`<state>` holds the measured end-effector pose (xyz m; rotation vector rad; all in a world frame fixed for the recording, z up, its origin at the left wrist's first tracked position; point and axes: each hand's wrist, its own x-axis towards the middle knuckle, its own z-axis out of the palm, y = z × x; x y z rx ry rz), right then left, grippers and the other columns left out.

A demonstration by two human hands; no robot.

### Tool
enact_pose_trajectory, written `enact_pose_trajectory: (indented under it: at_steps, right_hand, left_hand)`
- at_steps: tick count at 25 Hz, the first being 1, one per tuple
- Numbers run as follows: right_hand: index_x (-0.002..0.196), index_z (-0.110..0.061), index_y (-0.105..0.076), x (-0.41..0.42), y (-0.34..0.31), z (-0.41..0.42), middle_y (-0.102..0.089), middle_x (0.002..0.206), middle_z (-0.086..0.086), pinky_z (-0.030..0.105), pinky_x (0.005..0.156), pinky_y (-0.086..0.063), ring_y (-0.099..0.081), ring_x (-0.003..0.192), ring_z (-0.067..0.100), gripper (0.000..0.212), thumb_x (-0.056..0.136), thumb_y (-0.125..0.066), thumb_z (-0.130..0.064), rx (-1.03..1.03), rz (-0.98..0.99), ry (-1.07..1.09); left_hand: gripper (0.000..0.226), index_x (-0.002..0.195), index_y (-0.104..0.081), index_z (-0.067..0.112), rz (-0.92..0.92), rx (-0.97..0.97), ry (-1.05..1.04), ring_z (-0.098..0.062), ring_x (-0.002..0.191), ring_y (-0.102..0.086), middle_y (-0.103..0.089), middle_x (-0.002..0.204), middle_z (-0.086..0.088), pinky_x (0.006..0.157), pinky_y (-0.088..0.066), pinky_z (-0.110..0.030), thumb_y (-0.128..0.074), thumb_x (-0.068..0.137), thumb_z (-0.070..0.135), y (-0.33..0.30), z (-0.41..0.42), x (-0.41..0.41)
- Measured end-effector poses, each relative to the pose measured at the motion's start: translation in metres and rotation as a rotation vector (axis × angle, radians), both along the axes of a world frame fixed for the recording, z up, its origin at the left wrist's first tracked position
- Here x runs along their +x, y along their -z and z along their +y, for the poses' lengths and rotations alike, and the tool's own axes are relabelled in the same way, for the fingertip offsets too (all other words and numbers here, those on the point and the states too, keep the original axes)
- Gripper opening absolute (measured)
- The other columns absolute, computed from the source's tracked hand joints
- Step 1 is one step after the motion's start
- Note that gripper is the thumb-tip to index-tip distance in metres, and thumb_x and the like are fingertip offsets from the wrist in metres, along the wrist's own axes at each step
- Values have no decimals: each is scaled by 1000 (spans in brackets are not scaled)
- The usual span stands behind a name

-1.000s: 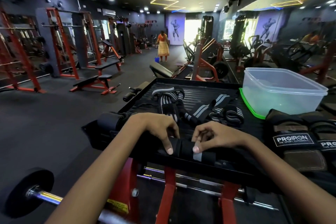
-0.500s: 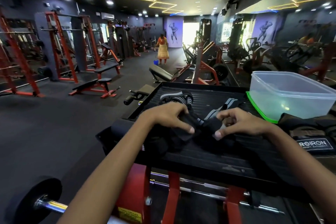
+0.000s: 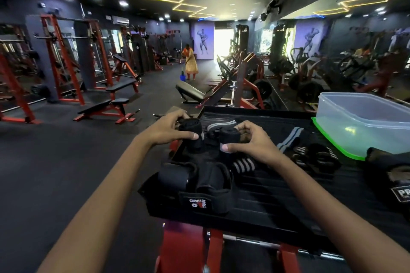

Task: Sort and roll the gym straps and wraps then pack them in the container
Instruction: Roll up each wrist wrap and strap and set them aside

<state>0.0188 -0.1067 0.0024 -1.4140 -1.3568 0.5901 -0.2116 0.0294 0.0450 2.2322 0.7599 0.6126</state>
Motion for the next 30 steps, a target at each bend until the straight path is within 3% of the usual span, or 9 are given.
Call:
enact_pose_trajectory:
  at_steps: [3, 6, 11, 14, 17, 20, 22, 25, 30]
  right_hand:
    - [97, -6, -61, -22, 9, 24, -71, 85, 3, 33, 75, -54, -66, 76, 14, 52, 58, -92, -18, -67, -39, -10]
    - [97, -9, -62, -32, 28, 39, -72, 94, 7, 37, 82, -54, -66, 84, 19, 53, 56, -93, -20, -112, -49, -39]
    - [102, -8, -62, -31, 39, 41, -71, 101, 9, 26, 84, -51, -65, 94, 17, 47, 62, -86, -13, -128, 28, -209]
    - [105, -4, -63, -29, 40, 35, -70, 97, 4, 23, 85, -51, -64, 93, 14, 43, 69, -84, -16, -170, 166, -293]
    - [106, 1, -62, -32, 41, 30, -67, 92, 3, 21, 83, -49, -63, 88, 11, 48, 73, -74, -32, -203, 194, -310]
    - [108, 7, -60, -33, 41, 31, -65, 100, 14, 33, 90, -47, -62, 95, 22, 69, 71, -75, -49, -218, 247, -304]
    - [109, 6, -62, -35, 38, 31, -67, 102, 14, 30, 89, -48, -64, 97, 21, 61, 78, -68, -46, -215, 305, -302]
    - [104, -3, -66, -37, 36, 31, -69, 93, 3, 13, 70, -48, -65, 85, 6, 39, 85, -61, -37, -203, 305, -258]
    - [113, 3, -63, -37, 37, 30, -69, 93, 6, 16, 71, -49, -65, 85, 8, 48, 83, -57, -34, -183, 316, -232]
  left_hand:
    - [64, 91, -59, 14, 88, -51, 23, -24, 95, -68, -70, 99, -8, 89, -54, -43, -83, 46, 53, 20, 16, -5]
    - [50, 94, -60, 13, 120, -60, 63, -26, 95, -67, -68, 101, -8, 90, -53, -43, -90, 58, 32, 44, 26, -4]
    - [41, 95, -59, 14, 89, -107, 192, -15, 91, -64, -66, 99, -4, 86, -51, -31, -87, 65, 12, 55, 37, -12]
    - [36, 103, -60, 11, 133, -103, 274, -20, 94, -64, -66, 104, -8, 77, -51, -22, -82, 75, 17, 52, 35, -14]
    - [33, 111, -66, 15, 141, -181, 346, -16, 107, -64, -69, 111, 0, 93, -49, -28, -73, 83, 30, 53, 38, -21]
    - [39, 115, -67, 18, 136, -212, 366, -12, 110, -63, -69, 114, 4, 97, -47, -27, -70, 83, 41, 52, 35, -23]
    - [41, 118, -65, 17, 102, -204, 338, -11, 109, -63, -69, 115, 3, 96, -48, -25, -68, 86, 42, 53, 33, -23]
    - [43, 118, -65, 18, 53, -170, 292, -11, 108, -64, -68, 114, 3, 94, -48, -27, -65, 84, 45, 56, 35, -22]
    - [52, 121, -62, 25, 63, -100, 255, -9, 106, -62, -66, 114, 6, 92, -47, -23, -63, 78, 55, 58, 34, -19]
